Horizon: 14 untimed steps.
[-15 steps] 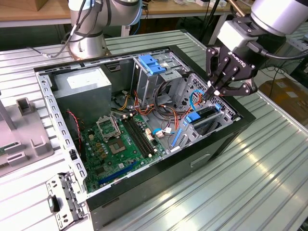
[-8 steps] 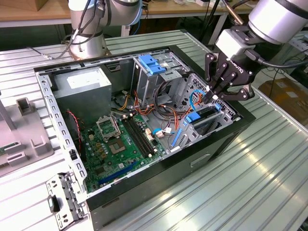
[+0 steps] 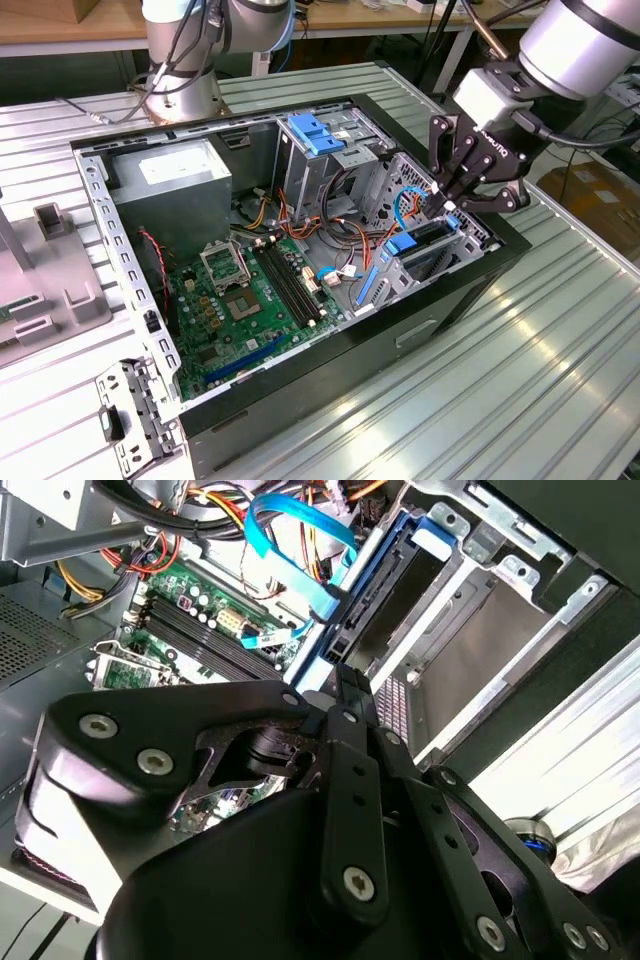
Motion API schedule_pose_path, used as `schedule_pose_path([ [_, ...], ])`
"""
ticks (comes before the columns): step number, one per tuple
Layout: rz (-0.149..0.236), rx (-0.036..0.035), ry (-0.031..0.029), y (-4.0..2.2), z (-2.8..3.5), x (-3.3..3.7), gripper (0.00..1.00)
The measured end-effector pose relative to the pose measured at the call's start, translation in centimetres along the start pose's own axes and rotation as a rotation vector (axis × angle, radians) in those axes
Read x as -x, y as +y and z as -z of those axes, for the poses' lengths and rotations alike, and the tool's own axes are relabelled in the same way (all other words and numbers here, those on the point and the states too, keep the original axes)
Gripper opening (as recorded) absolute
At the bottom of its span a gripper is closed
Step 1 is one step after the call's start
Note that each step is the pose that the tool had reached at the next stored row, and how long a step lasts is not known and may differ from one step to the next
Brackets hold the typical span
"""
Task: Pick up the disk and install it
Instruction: 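Insert the disk into the insertion slot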
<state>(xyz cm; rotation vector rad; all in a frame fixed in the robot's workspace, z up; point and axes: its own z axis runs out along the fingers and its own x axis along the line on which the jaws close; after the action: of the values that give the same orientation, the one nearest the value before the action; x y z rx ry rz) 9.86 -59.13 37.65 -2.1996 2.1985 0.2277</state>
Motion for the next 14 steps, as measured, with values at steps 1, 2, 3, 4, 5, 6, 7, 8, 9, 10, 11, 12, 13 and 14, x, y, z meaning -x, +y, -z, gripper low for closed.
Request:
schedule_pose_path([
  [1, 0.000, 0.0021, 0.0000, -0.21, -0.07, -0.01, 0.11],
  [2, -0.001, 0.0040, -0.0001, -0.41, -0.14, -0.03, 0.11],
  [3, -0.001, 0.0063, -0.0001, -0.67, -0.23, -0.05, 0.11],
  [4, -0.001, 0.0082, -0.0001, -0.87, -0.30, -0.06, 0.11],
  [5, -0.001, 0.0094, -0.0001, -1.01, -0.35, -0.07, 0.11],
  [6, -0.001, 0.0103, 0.0000, -1.10, -0.38, -0.07, 0.11],
  [7, -0.001, 0.0116, -0.0001, -1.24, -0.44, -0.08, 0.11],
  [8, -0.002, 0.0129, 0.0000, -1.37, -0.48, -0.09, 0.11],
  [9, -0.002, 0.0136, -0.0001, -1.45, -0.51, -0.09, 0.11],
  [10, -0.002, 0.0142, -0.0001, -1.52, -0.54, -0.10, 0.11],
  [11, -0.002, 0.0148, -0.0001, -1.58, -0.57, -0.10, 0.11],
  [12, -0.002, 0.0162, 0.0000, -1.76, -0.64, -0.11, 0.11],
  [13, -0.002, 0.0165, -0.0001, -1.95, -0.65, -0.12, 0.11],
  [14, -0.002, 0.0166, -0.0001, -1.97, -0.64, -0.12, 0.11],
])
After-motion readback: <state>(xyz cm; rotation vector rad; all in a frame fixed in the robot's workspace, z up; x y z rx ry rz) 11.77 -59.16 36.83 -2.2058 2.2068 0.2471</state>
